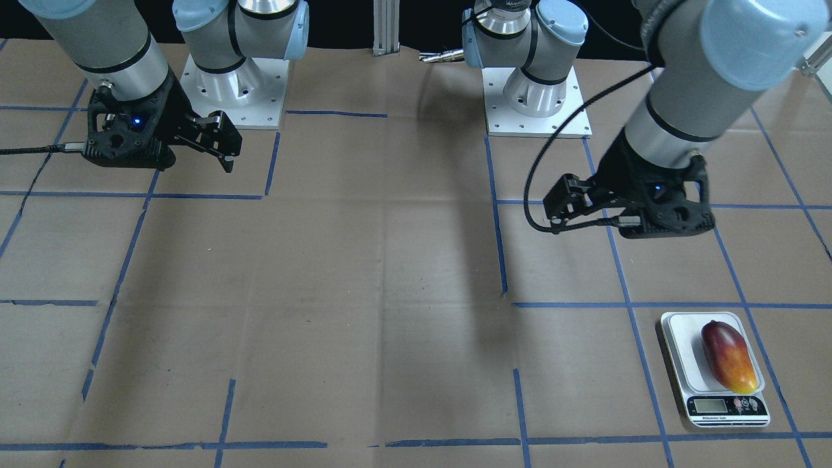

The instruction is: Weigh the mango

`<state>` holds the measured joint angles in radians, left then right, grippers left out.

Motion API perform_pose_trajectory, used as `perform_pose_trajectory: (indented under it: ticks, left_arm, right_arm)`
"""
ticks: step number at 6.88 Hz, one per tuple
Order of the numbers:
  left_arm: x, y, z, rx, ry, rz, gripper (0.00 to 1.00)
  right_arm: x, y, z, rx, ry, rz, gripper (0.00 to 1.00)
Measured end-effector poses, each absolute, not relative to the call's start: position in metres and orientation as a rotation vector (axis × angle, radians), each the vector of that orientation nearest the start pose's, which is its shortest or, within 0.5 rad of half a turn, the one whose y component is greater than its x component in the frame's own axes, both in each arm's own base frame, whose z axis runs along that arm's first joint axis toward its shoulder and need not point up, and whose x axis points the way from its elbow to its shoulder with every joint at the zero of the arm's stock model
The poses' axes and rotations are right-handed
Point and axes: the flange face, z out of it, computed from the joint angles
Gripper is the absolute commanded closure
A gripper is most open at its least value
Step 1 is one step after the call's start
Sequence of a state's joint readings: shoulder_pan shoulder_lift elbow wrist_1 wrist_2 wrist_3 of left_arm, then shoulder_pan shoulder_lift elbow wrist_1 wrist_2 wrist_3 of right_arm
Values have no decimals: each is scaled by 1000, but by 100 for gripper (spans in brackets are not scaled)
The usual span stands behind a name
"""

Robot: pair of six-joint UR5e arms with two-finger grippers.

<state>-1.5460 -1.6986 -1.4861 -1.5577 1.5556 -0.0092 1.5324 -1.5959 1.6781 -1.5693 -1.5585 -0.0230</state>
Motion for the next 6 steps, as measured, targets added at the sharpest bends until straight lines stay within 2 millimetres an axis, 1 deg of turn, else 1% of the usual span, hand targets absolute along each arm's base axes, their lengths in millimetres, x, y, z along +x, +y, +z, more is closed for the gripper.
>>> perform_pose_trajectory:
  ticks: [1, 2, 3, 6]
  left_arm:
    - [-129, -526, 461, -1, 3157, 57, 1]
    - [-129, -514, 459, 58, 3158, 56, 1]
    - [-129, -508, 460, 88, 3158, 49, 1]
    - [-129, -506, 462, 105, 3157, 41, 1]
  right_arm:
    - [116, -476, 447, 25, 3124, 131, 0]
    - [116, -476, 447, 25, 3124, 131, 0]
    - [116, -476, 447, 25, 3124, 131, 0]
    - [116, -476, 447, 25, 3124, 131, 0]
